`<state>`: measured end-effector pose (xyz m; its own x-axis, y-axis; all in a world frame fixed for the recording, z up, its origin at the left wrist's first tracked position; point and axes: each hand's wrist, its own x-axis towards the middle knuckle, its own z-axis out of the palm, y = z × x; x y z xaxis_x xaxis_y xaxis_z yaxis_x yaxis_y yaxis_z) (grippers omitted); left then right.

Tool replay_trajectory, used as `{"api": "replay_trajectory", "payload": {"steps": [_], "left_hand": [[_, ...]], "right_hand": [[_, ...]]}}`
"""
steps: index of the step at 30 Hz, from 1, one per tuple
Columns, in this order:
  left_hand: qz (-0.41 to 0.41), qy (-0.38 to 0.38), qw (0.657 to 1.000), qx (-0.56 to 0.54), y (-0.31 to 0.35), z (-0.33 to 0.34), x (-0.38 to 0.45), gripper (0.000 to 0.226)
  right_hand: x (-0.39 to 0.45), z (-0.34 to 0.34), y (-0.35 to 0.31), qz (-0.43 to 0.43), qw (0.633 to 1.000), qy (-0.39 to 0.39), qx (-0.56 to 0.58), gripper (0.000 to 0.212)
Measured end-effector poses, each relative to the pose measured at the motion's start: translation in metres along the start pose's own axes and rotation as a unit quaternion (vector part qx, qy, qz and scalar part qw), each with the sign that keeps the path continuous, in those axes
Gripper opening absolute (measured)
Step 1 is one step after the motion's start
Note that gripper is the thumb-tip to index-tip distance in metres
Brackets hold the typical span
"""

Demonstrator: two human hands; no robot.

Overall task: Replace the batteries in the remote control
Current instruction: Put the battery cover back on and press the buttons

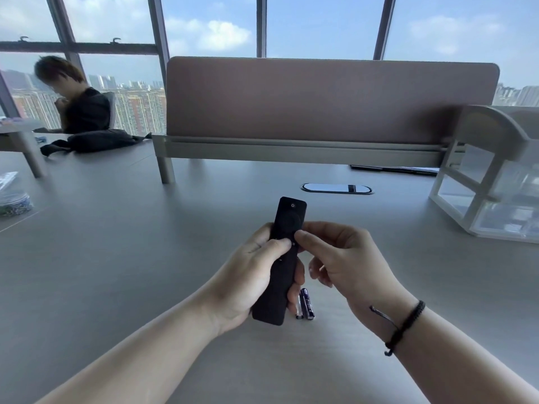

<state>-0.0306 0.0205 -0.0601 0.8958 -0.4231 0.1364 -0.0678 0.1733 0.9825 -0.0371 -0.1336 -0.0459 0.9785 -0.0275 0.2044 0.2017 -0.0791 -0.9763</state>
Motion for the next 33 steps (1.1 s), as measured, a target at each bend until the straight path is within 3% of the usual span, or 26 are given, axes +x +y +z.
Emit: {"api": "replay_trajectory", "payload": {"steps": [10, 18, 33], "left_hand": [[-0.012, -0.033, 0.998, -0.055, 0.0001, -0.0009, -0.0006, 0.032], [0.008, -0.032, 0.997, -0.07, -0.0005, 0.0003, 0.0003, 0.032], [0.007, -0.014, 0.999, -0.031, -0.001, 0.0039, -0.0012, 0.028]], "right_hand": [[-0.0031, -0.0001, -0.005, 0.005, 0.999, 0.005, 0.04, 0.012], [-0.0027, -0.0002, -0.0026, -0.009, 0.997, -0.044, 0.06, 0.023], [-0.0004, 0.0004, 0.0029, -0.035, 0.996, -0.047, 0.061, 0.028]]}}
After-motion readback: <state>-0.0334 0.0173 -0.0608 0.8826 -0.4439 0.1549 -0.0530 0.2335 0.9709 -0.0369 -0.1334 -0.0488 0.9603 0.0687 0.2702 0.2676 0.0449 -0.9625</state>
